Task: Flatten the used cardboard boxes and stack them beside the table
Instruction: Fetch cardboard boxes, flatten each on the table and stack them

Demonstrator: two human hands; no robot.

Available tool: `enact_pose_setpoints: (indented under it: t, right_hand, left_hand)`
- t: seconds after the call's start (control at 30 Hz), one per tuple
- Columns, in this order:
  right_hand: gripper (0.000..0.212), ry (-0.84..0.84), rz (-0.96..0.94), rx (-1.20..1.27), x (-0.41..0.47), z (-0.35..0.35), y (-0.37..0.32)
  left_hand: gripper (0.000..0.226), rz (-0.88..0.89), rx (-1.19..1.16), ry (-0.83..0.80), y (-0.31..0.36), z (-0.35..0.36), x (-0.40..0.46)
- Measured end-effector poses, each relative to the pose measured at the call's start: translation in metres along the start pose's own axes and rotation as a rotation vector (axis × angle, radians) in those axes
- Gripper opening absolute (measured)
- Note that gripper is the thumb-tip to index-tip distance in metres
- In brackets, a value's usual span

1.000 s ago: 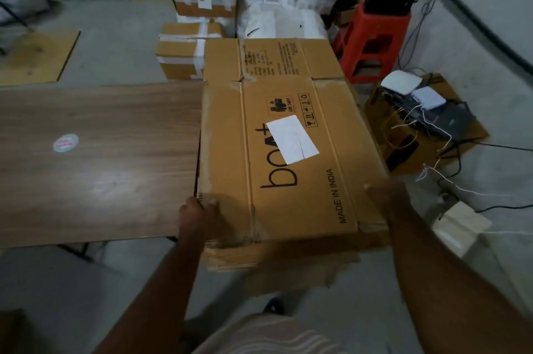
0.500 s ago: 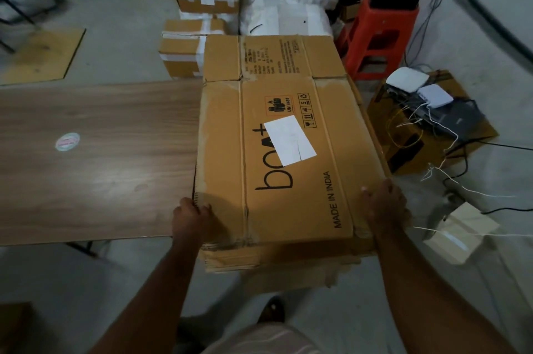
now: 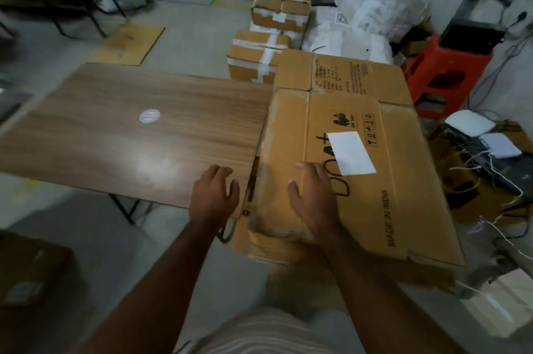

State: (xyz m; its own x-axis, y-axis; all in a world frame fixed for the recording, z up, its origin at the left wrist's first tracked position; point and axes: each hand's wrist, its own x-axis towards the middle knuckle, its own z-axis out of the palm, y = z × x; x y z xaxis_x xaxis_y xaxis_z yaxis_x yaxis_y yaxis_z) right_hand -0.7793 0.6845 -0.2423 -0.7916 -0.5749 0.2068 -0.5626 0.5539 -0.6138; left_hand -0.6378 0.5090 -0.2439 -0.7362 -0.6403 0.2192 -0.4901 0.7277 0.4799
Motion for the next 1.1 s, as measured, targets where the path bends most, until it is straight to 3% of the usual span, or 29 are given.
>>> enact_pose_setpoints:
  t: [0.2,0.47,0.63,0.8,0.97,1.1]
  right_hand:
    - [0.035,-0.162,-0.273,0.159,-0.023,0.084,-0.15]
    - [0.034,-0.43,-0.638,0.394,-0.123,0.218,-0.377]
    - [0.031,-0.599,-0.868,0.442,-0.201,0.278,-0.484]
    - [0.033,-0.794,-0.949,0.476,-0.256,0.324,-0.561]
    - [0.031,-0.905,-0.97,0.507,-0.288,0.382,-0.62]
    - [0.022,-0.954,-0.977,0.495,-0.294,0.445,-0.668]
  left_hand:
    - [0.033,-0.092,0.101,0.295,-0.105,-0.1,-0.057]
    - [0.021,-0.485,0.261,0.581,-0.271,-0.262,-0.22]
    - [0.019,-0.73,0.335,0.76,-0.33,-0.328,-0.332]
    - [0.019,-0.922,0.379,0.882,-0.367,-0.36,-0.41]
    - [0.028,-1.062,0.395,0.904,-0.419,-0.381,-0.443]
    - [0.015,-1.125,0.394,0.88,-0.487,-0.399,-0.441]
